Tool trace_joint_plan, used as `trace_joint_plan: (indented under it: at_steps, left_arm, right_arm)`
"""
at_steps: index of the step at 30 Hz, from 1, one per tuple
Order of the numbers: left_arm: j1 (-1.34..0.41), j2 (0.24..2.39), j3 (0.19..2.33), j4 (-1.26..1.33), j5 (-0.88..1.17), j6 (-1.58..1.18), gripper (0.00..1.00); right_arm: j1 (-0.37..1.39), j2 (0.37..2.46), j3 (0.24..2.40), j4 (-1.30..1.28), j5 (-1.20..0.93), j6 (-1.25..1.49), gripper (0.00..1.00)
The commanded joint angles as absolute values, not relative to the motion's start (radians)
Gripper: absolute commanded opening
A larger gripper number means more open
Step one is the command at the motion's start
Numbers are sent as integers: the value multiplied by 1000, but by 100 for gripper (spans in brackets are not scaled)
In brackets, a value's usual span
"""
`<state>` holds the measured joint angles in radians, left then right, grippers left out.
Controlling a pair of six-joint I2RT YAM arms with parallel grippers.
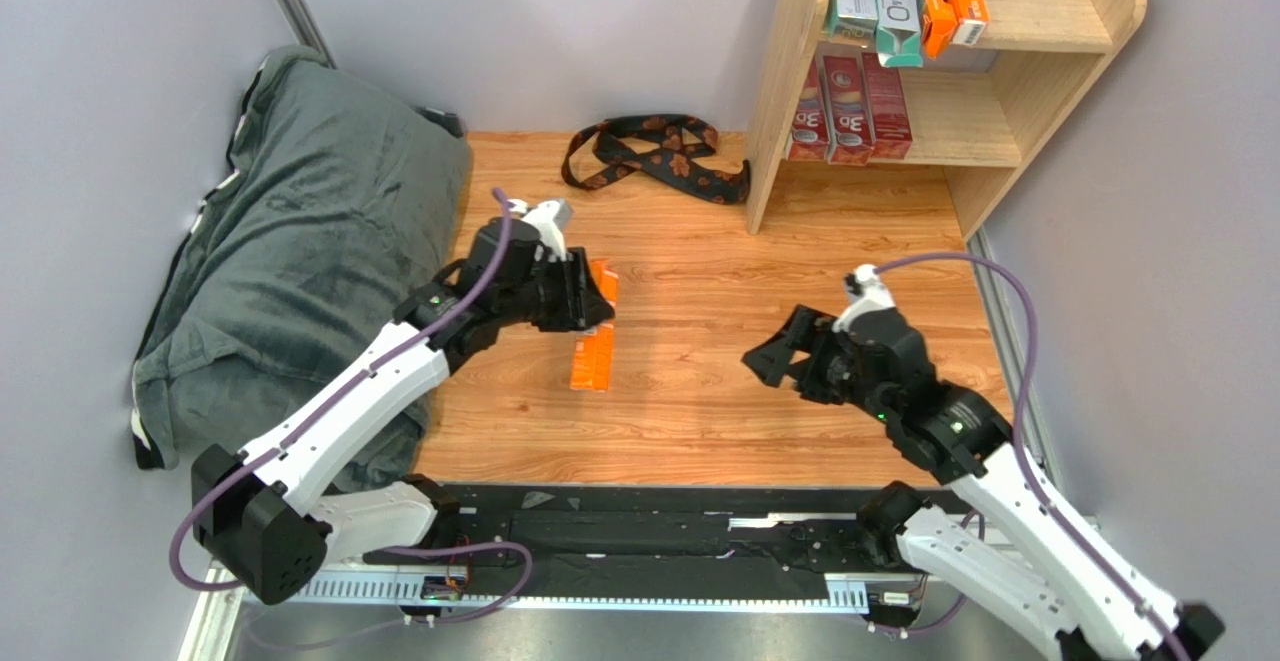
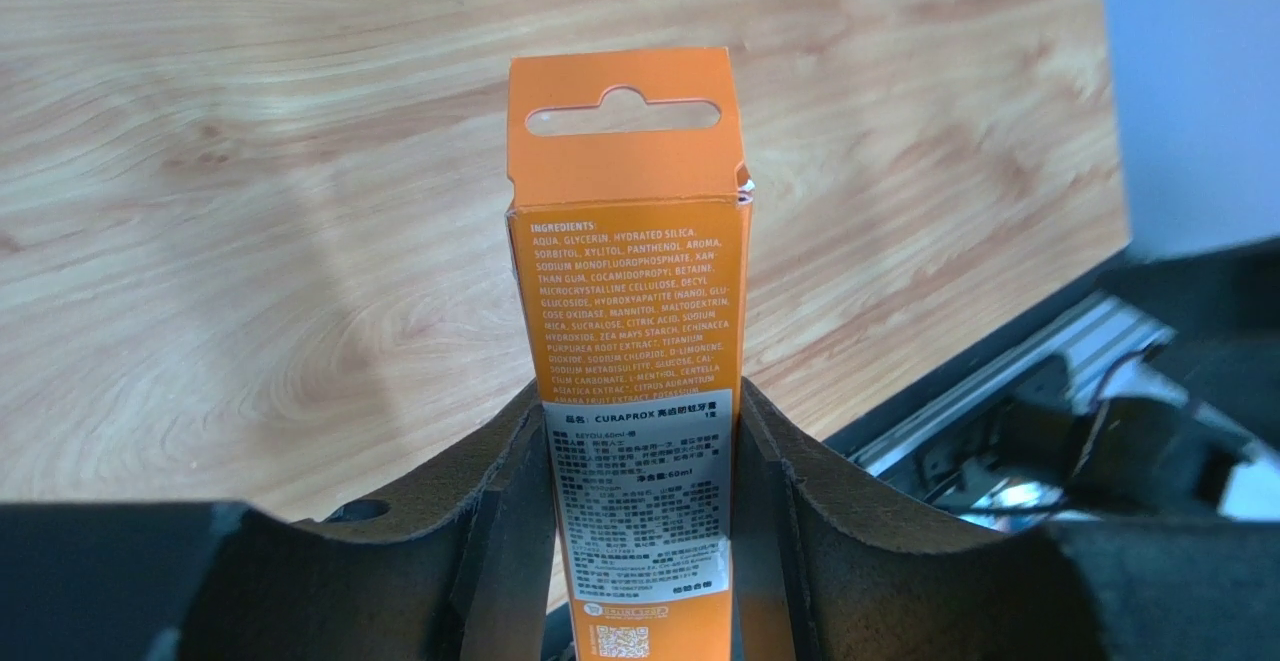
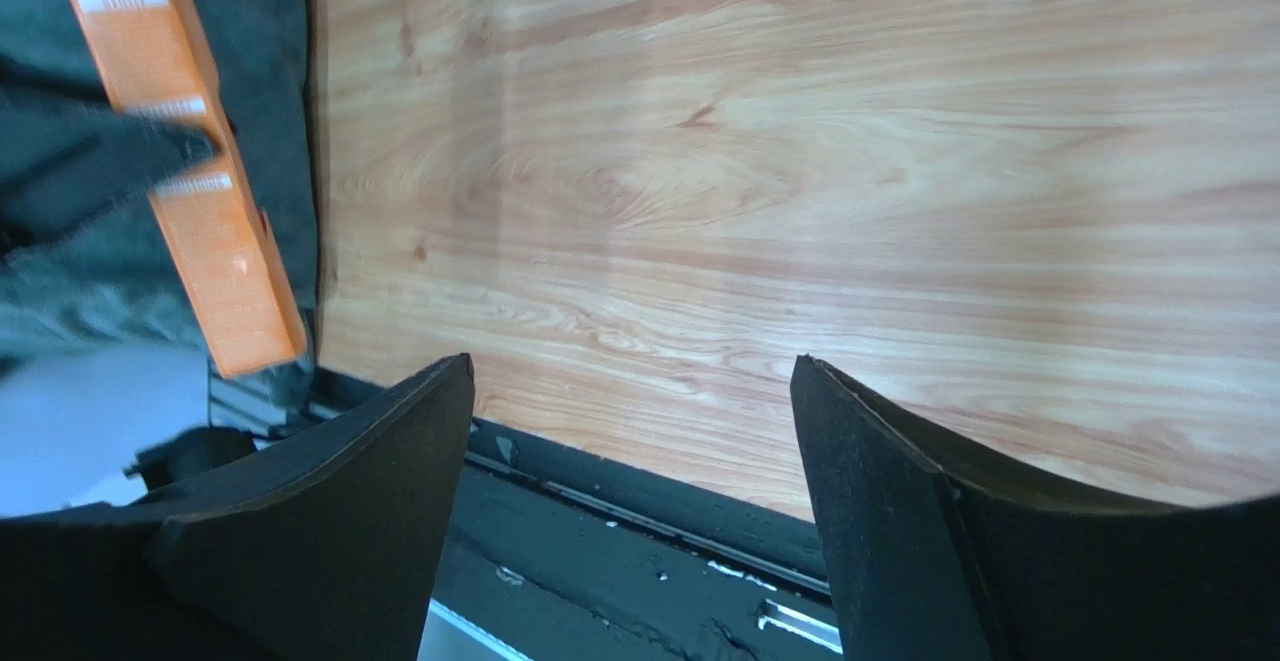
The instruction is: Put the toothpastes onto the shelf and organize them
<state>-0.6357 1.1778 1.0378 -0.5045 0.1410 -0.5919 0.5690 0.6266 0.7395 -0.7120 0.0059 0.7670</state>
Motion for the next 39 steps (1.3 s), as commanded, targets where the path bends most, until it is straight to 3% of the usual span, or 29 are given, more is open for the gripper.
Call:
trace_joint_plan:
  at_steps: [1,5,11,25,32,39]
  left_arm:
    - [-531,1117,1017,-468,282,-728,41]
    - [-474,1117,997,-448,336,-770,40]
    - [-460,1101,989,-440,354,-772,40]
    - [-440,1086,994,-442,376,-775,41]
    - [-437,1080,986,-436,376,-779,41]
    - [-434,1068,986,-440,374,-776,41]
  right_arm:
    - [838,763,822,-494,266,822,82]
    - [1046,957,908,-361,354,807,83]
    - [1137,1202,1040,-195,285,815,81]
    - [1161,1337,1109,-164,259,844,63]
    - [1190,1416,1127,-176,285,879,60]
    - [1200,1417,1111,-193,313,902,40]
